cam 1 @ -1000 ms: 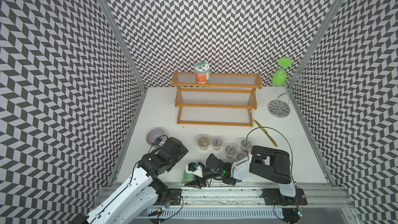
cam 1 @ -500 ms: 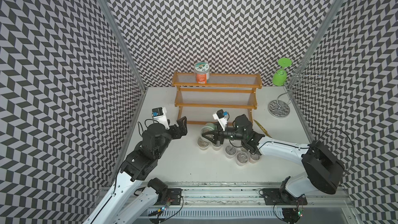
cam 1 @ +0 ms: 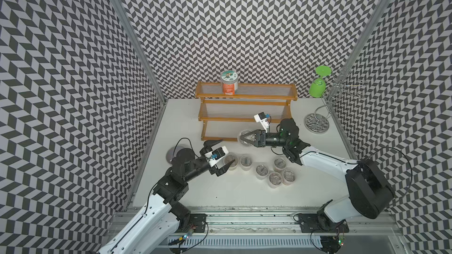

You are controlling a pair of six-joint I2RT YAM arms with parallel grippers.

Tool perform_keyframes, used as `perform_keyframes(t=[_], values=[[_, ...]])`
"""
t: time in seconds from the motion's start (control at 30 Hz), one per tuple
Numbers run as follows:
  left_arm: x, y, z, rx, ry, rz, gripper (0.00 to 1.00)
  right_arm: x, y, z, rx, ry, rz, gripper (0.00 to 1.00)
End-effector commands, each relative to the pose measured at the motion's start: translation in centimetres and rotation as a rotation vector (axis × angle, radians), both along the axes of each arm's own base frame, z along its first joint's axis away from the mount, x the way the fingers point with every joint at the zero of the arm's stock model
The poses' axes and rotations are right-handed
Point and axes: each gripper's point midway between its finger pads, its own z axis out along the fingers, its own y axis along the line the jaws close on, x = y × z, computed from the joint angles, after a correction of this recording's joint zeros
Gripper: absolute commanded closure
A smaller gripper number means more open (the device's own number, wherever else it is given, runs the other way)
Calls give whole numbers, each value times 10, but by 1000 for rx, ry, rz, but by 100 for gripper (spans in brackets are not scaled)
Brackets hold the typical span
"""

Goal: Place the seed container on the shelf
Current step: Pick up the seed jar at the center of the board.

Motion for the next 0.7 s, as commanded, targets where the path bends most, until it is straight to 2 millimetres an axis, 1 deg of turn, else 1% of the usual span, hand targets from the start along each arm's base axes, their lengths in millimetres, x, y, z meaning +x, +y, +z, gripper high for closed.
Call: perform_keyframes(t=[0.0, 0.07, 0.13, 0.2, 0.27, 0.37, 0.43, 0.53, 0.67], values=[[-5, -18, 26, 6, -254, -107, 3, -7, -1, 21, 70, 14, 27, 46], [-7, -23, 33, -59, -310, -130, 2, -11, -1, 25, 98, 27, 47, 45], [-10, -30, 38, -121, -315, -171, 1, -13, -1, 28, 115, 45, 57, 45], [-5, -37, 37, -131, -288, -182, 2, -15, -1, 31, 122, 51, 62, 46], [-3, -41, 41, -170, -298, -184, 2, -17, -2, 35, 135, 54, 70, 45], [-1, -40, 47, -248, -311, -167, 2, -20, -2, 36, 150, 78, 87, 45], [0, -42, 49, -273, -299, -174, 2, -22, -2, 34, 158, 97, 91, 45], [3, -50, 44, -275, -266, -201, 4, -23, 0, 33, 159, 111, 93, 45], [10, -55, 44, -302, -230, -208, 6, -29, 8, 32, 150, 110, 118, 44]])
